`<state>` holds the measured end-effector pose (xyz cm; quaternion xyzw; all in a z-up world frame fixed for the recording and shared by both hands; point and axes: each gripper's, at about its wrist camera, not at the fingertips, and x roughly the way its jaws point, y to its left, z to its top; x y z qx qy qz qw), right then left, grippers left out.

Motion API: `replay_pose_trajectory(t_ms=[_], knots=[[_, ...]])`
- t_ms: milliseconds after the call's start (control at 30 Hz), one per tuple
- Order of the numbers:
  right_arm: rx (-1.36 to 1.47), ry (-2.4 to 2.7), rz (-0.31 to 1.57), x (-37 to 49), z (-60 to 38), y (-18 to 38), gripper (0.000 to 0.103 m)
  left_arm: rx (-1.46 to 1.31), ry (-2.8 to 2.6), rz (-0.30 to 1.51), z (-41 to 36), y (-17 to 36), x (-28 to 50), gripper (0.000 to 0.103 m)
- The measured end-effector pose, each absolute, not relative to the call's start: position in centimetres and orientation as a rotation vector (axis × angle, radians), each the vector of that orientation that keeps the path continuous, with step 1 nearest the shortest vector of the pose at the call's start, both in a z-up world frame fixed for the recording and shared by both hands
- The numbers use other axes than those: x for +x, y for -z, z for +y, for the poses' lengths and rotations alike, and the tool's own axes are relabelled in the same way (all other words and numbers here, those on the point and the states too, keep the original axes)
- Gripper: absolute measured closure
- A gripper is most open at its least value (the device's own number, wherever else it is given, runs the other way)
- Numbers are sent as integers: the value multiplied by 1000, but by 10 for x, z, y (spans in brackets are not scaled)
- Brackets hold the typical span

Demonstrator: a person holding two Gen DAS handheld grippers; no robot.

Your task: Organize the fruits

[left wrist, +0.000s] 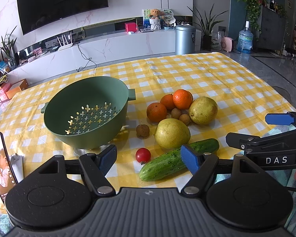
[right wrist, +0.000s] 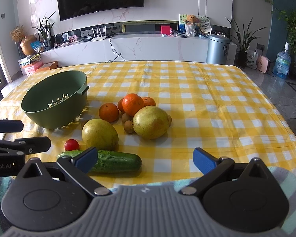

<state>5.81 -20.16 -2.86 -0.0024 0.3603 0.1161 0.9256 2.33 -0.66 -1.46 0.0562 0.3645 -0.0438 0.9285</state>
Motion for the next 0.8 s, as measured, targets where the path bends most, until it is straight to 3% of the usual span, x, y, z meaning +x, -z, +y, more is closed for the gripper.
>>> replay_pose_trajectory(t_ms=[267,567,800], knots=[[2,-255,726,59,-202,32,4,97,110,743,-6,15,26,17],[-26,-260,690,80,-201,27,4,67,169,780,-6,17,45,28],[-20,-263,716,109,-203,29,4,92,193,766,-13,20,61,28]])
